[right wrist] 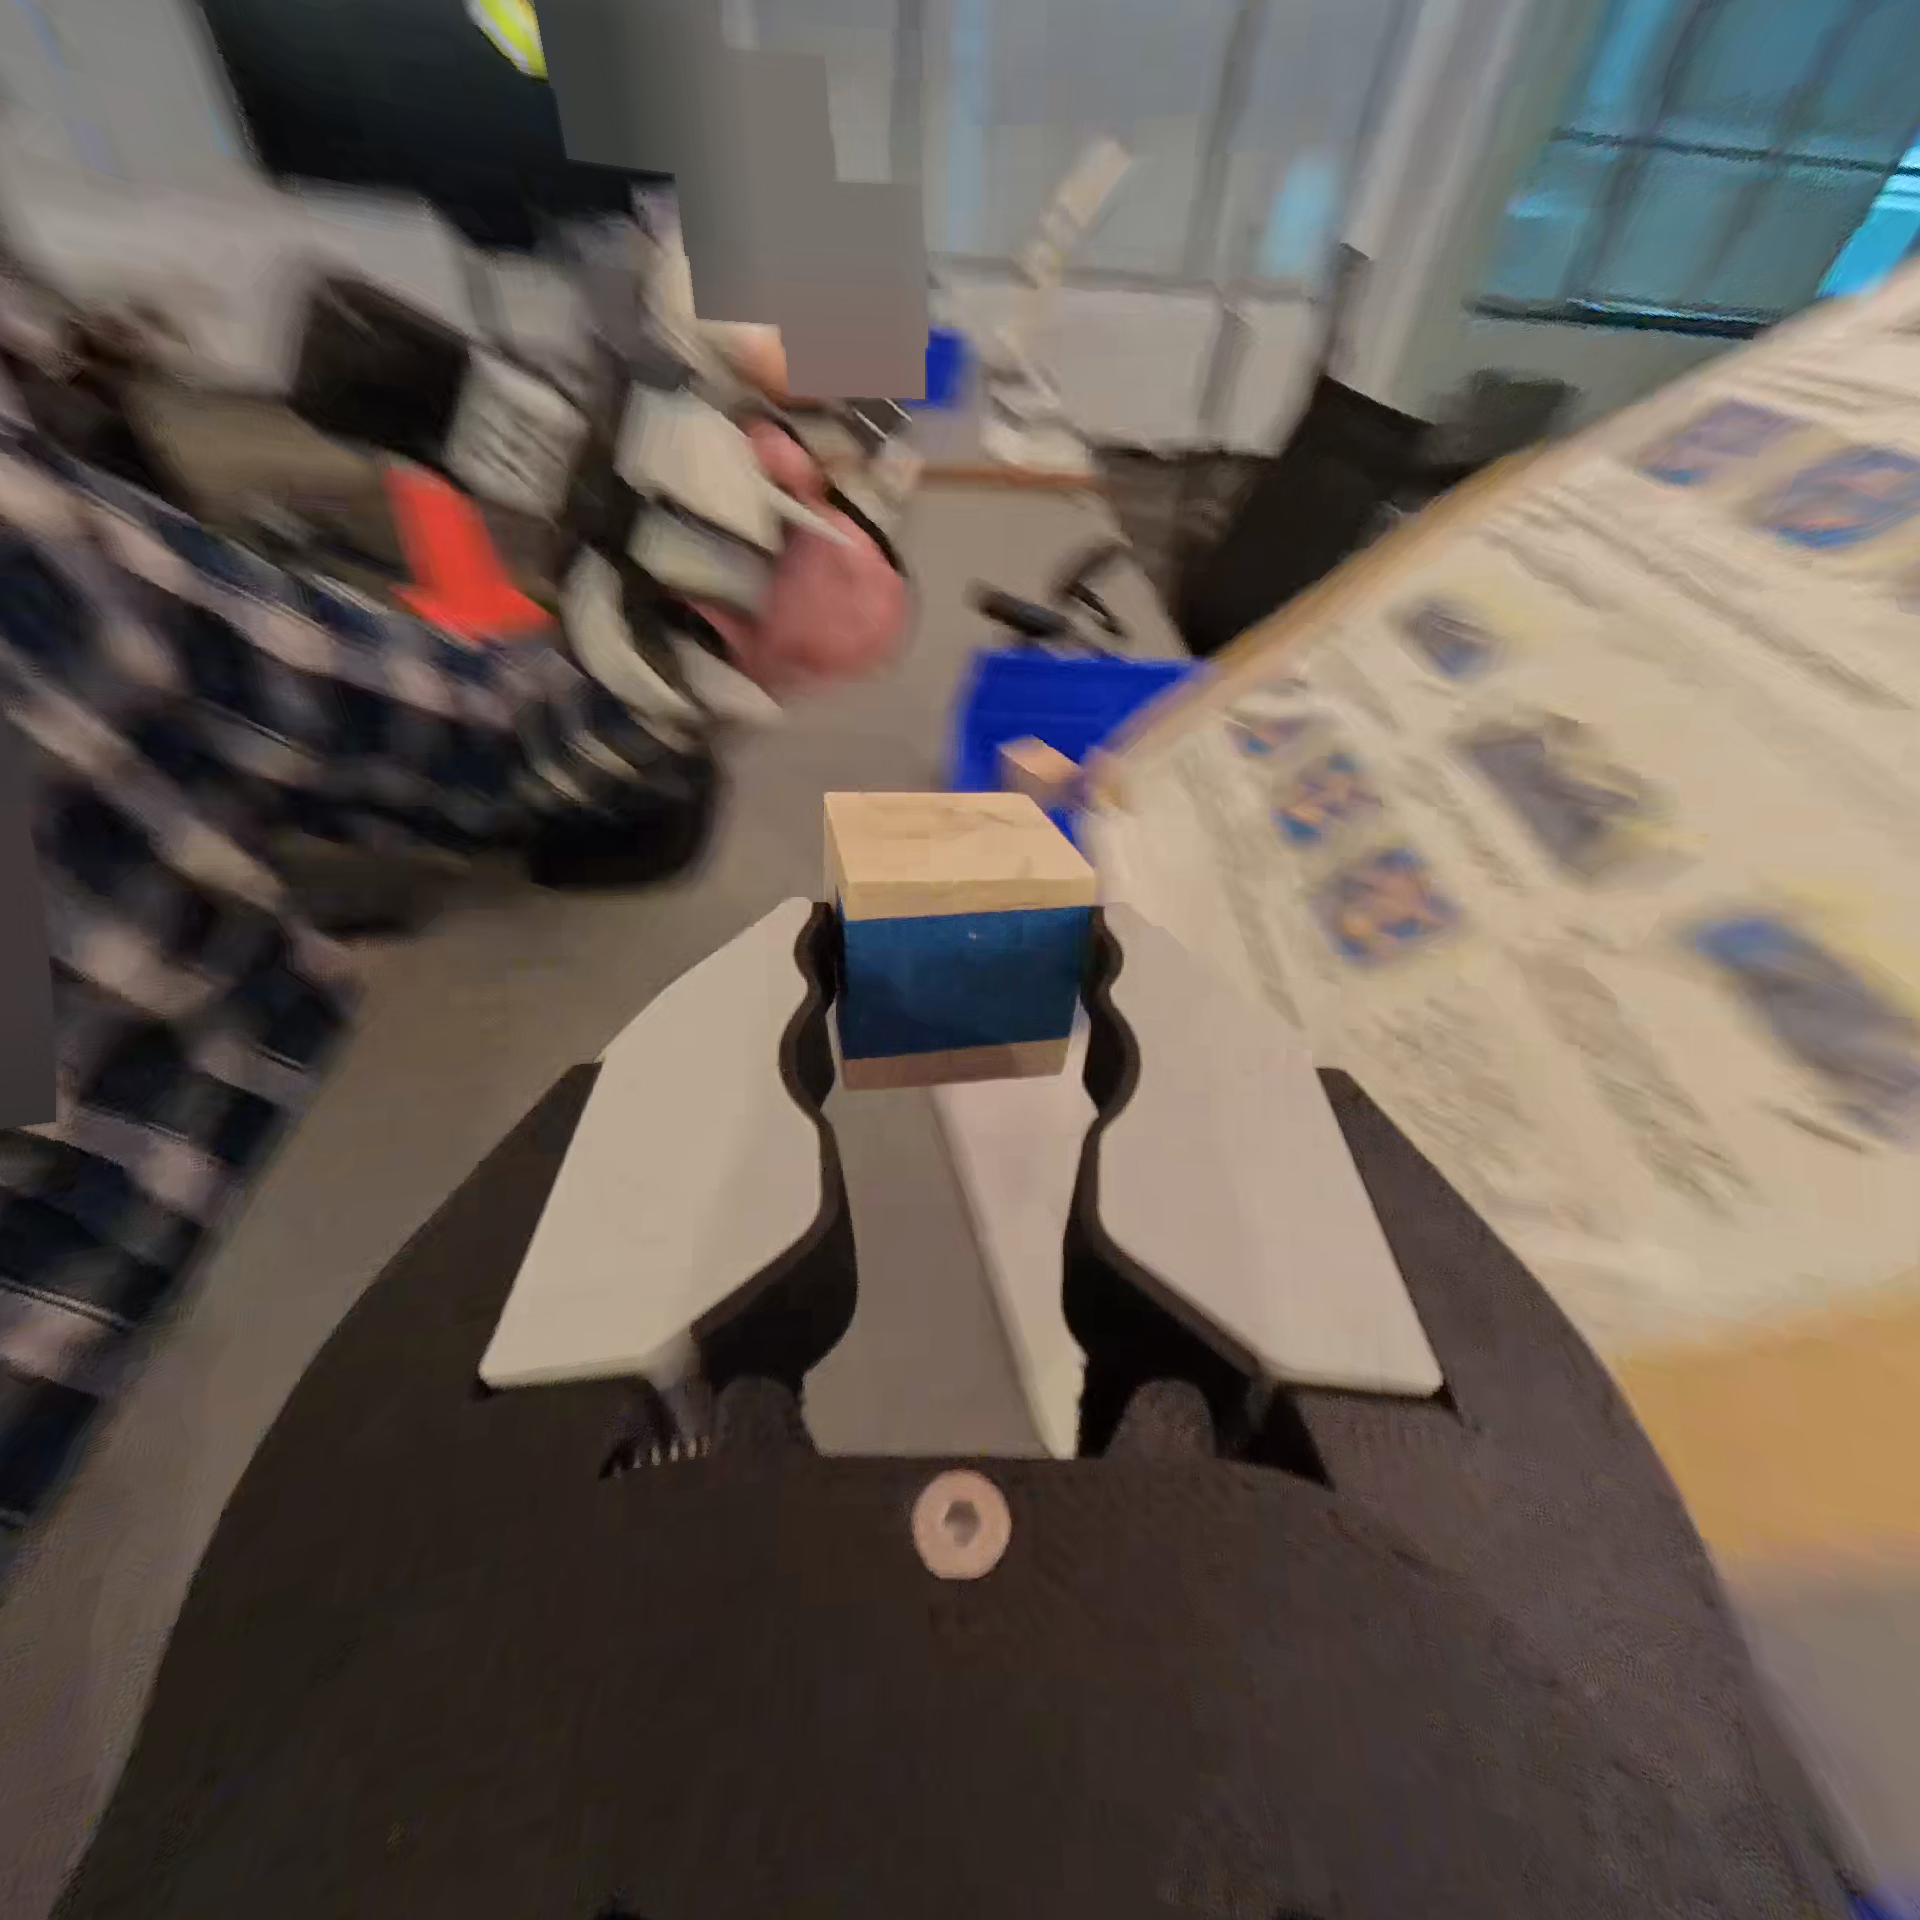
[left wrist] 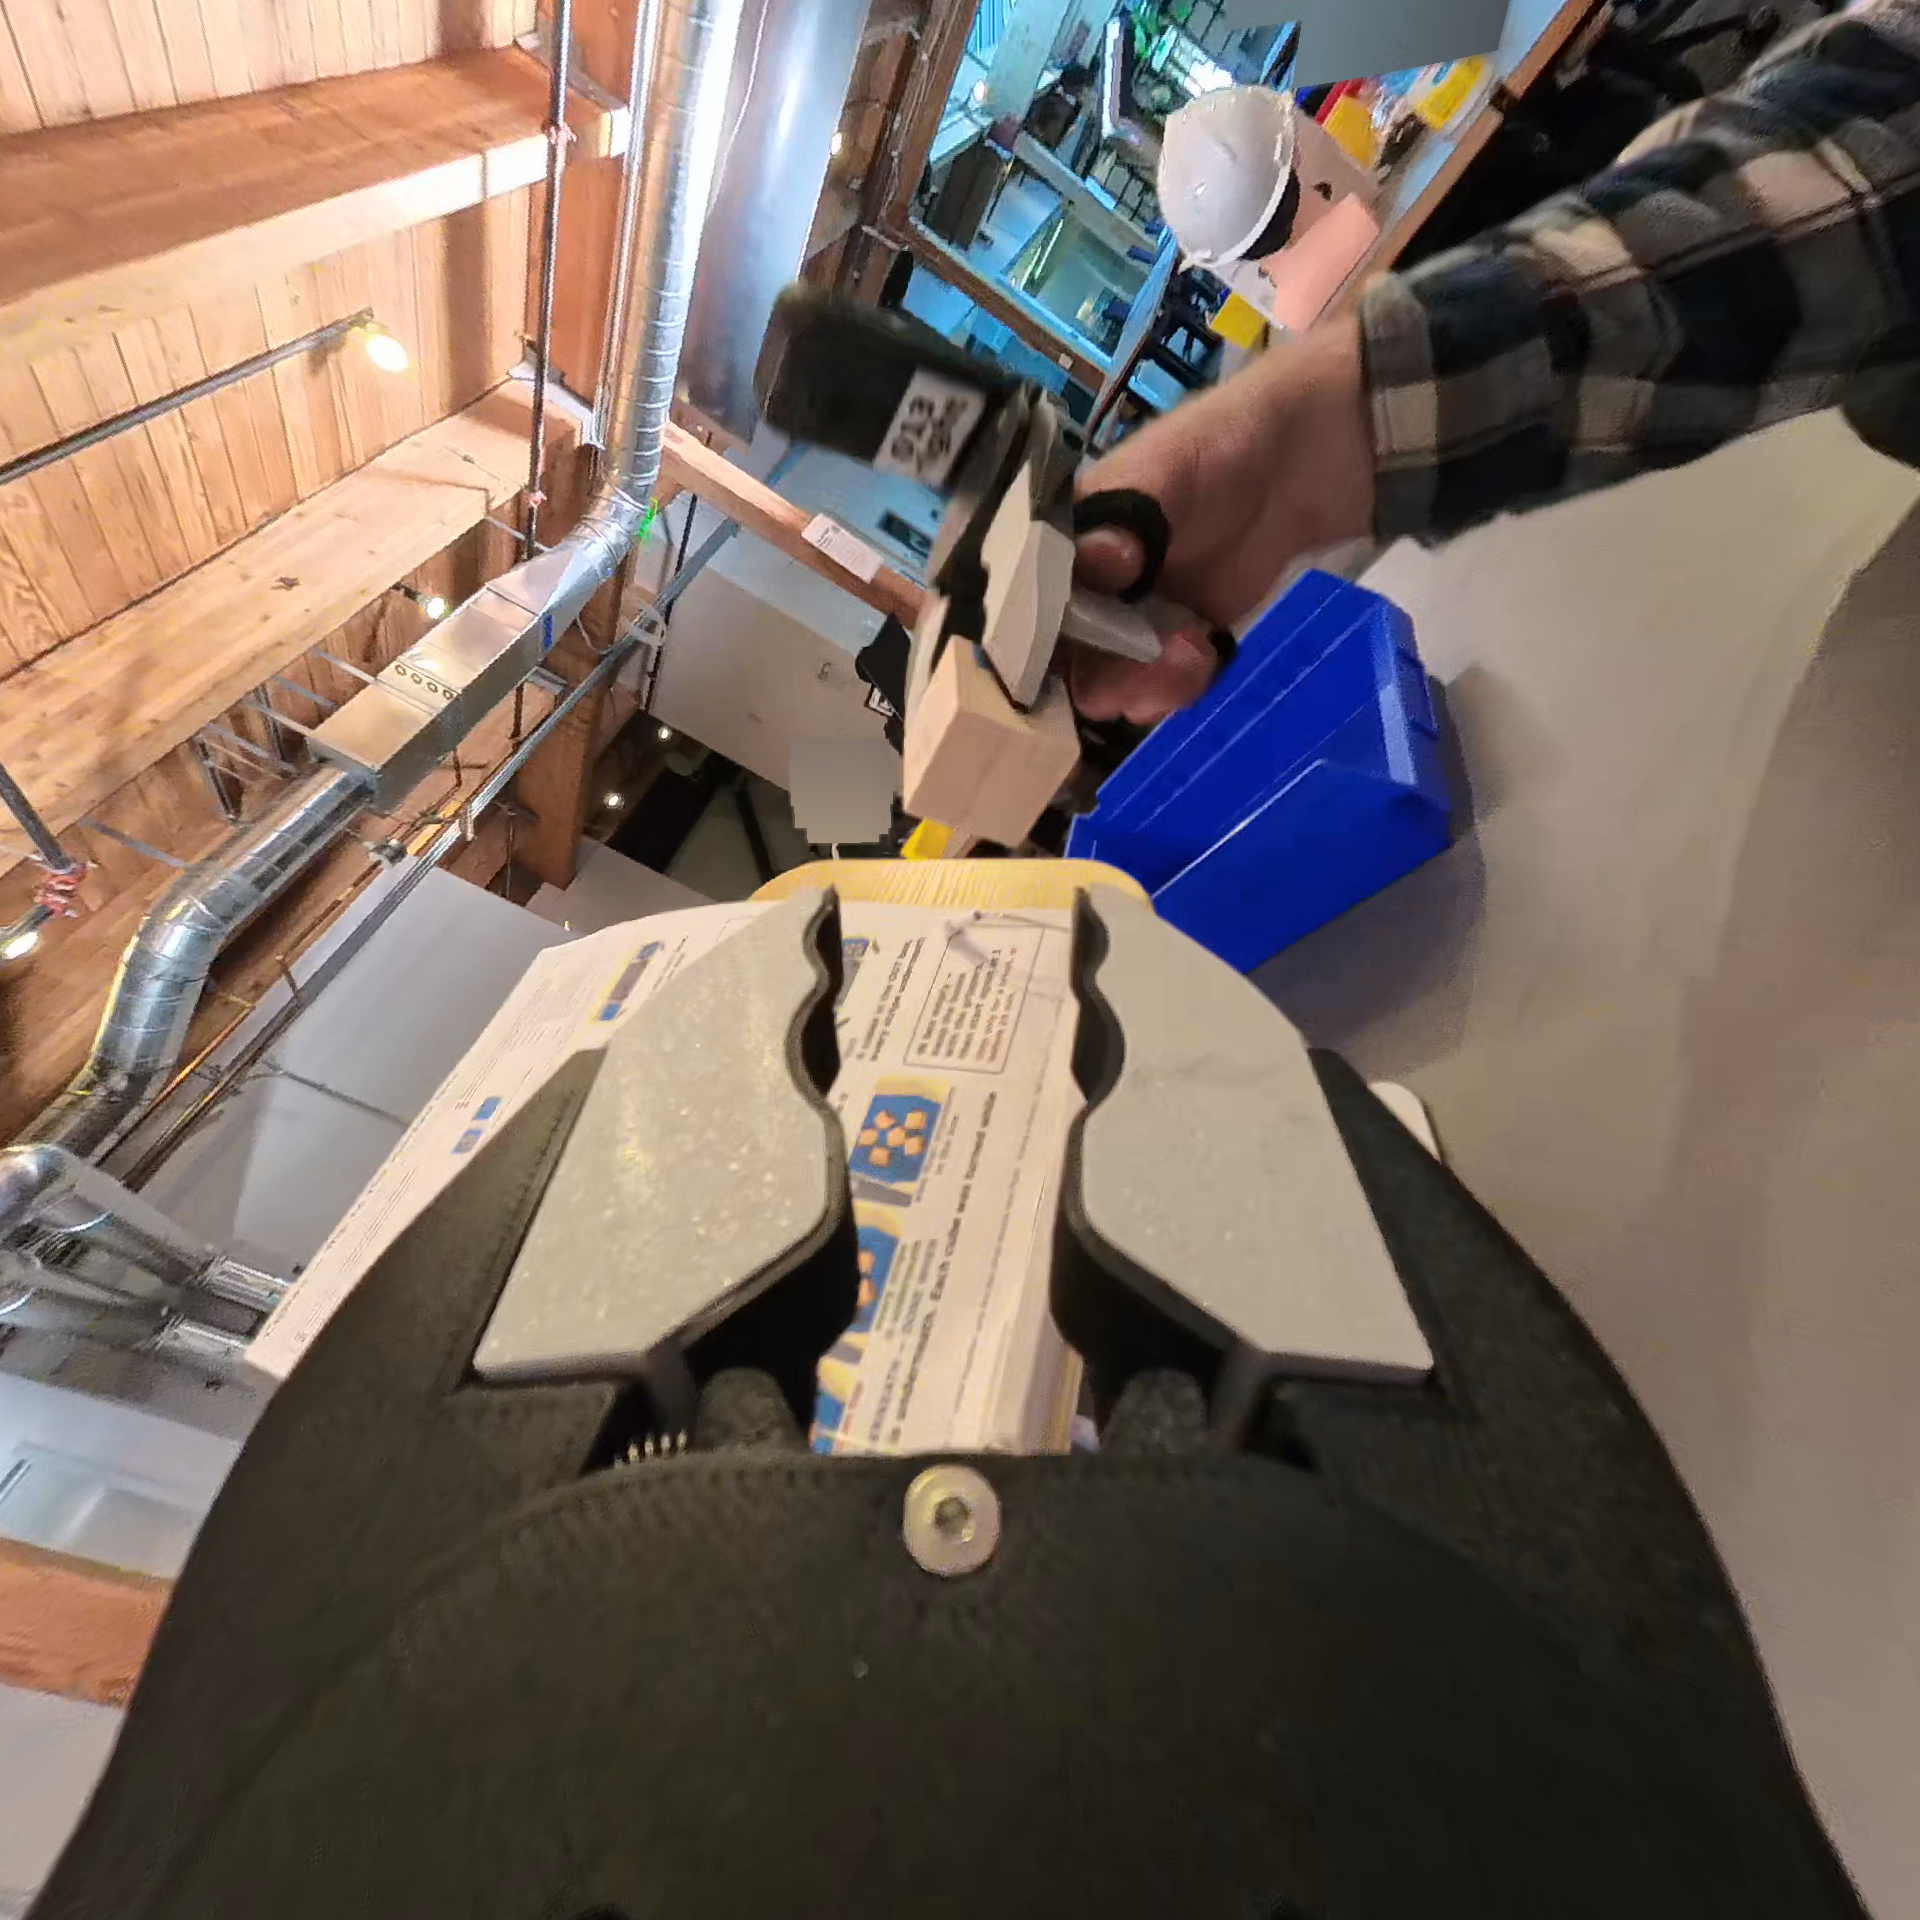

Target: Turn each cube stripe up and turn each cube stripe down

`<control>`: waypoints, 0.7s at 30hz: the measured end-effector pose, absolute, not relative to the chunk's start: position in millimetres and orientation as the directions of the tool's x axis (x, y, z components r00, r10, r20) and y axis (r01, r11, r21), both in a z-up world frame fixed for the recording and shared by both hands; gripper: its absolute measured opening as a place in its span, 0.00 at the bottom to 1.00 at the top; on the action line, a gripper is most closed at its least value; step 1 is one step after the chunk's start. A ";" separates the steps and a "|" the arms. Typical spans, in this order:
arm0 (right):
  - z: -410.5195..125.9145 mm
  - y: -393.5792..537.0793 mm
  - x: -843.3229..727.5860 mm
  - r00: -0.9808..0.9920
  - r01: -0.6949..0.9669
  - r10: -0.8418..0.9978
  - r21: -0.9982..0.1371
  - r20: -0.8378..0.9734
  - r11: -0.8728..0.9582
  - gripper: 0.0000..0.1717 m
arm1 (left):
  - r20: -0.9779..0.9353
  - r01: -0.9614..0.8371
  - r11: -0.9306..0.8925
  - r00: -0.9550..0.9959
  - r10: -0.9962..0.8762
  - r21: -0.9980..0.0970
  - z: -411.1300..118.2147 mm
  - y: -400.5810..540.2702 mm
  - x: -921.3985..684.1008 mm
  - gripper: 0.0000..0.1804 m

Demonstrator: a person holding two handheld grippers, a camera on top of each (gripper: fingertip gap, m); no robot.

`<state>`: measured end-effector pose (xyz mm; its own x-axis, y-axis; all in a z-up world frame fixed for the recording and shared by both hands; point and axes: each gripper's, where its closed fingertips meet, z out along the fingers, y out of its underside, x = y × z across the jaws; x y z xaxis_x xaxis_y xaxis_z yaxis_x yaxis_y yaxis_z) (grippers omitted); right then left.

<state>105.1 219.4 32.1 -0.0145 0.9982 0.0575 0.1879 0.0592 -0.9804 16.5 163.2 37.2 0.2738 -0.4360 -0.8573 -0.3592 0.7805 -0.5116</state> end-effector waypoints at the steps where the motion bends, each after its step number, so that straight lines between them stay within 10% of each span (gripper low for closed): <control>1: 29.0 238.5 126.9 0.065 0.261 0.988 -0.958 0.139 0.117 0.27 | -0.858 -0.373 0.774 0.268 -0.438 -0.512 37.5 165.7 13.6 0.21; 8: -18.5 349.8 266.0 0.370 0.650 0.817 -0.752 0.443 0.113 0.27 | -0.868 -0.437 0.750 0.282 -0.409 -0.496 39.2 180.7 0.2 0.18; 21: -164.4 419.0 318.6 0.115 0.973 0.834 -0.230 0.539 0.015 0.28 | -0.872 -0.488 0.723 0.258 -0.415 -0.489 26.3 194.8 -4.3 0.17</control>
